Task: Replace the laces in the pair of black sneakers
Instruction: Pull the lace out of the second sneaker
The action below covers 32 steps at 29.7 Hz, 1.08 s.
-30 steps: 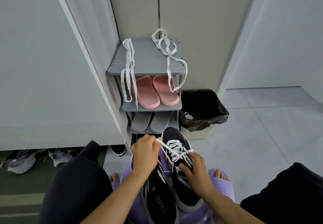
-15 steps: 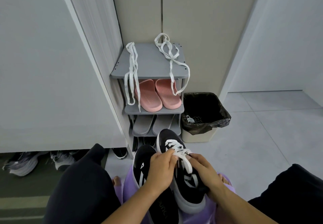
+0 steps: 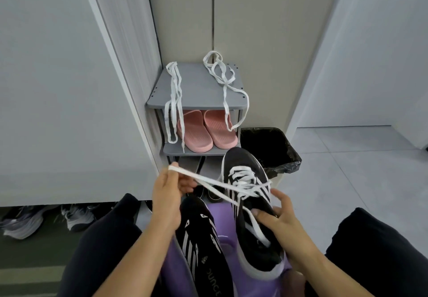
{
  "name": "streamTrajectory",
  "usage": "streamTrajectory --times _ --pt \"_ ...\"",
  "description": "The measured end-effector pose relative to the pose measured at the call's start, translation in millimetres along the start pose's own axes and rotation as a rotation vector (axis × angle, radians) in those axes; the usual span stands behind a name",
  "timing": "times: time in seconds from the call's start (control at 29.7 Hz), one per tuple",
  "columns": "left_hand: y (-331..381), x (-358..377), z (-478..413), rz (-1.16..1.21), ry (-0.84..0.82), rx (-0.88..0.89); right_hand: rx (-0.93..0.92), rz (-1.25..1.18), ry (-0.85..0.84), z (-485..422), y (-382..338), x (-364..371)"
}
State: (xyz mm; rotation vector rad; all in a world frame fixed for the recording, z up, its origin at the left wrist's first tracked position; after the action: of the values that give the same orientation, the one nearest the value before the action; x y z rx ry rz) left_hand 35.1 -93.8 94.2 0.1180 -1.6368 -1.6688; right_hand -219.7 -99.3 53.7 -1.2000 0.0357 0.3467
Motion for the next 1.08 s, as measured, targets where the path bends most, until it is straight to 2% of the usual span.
streamTrajectory --times 0.13,0.2,0.3,0.4,0.51,0.67,0.84,1.01,1.08 --pt "-58 24 41 -0.193 -0.22 -0.305 0.053 -0.105 0.026 -3 -1 15" --pt "-68 35 59 -0.241 -0.323 -0.328 0.039 -0.083 0.02 -4 -2 24" --pt "-57 35 56 -0.273 -0.352 -0.263 0.0 0.02 0.035 -3 -7 23" --pt "-59 36 54 -0.31 -0.381 -0.297 -0.033 0.141 0.028 1 -11 23" --pt "-63 34 54 -0.309 -0.349 -0.317 -0.02 0.181 0.007 2 -6 26" --pt "-40 32 41 -0.239 -0.287 -0.17 -0.014 0.162 0.02 -2 -4 25" --pt "-39 24 27 -0.028 -0.223 -0.232 0.0 0.153 0.01 -5 -2 27" --pt "-3 -11 -11 0.401 0.039 -0.143 0.093 0.039 0.077 -11 13 11" --pt "3 -9 -21 0.403 0.039 -0.162 0.112 -0.022 0.082 -11 15 6"
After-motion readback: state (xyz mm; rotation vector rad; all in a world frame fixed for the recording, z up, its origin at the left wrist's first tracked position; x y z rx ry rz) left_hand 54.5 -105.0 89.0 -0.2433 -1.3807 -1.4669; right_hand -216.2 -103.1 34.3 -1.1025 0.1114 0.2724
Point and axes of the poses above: each hand's wrist, its own z-axis away from the middle knuckle, its own x-axis out of the palm, y = z × x, the point moved 10 cm from there along -z, towards the middle knuckle, and after that the axes turned 13 degrees about z, right-handed, at the moved point
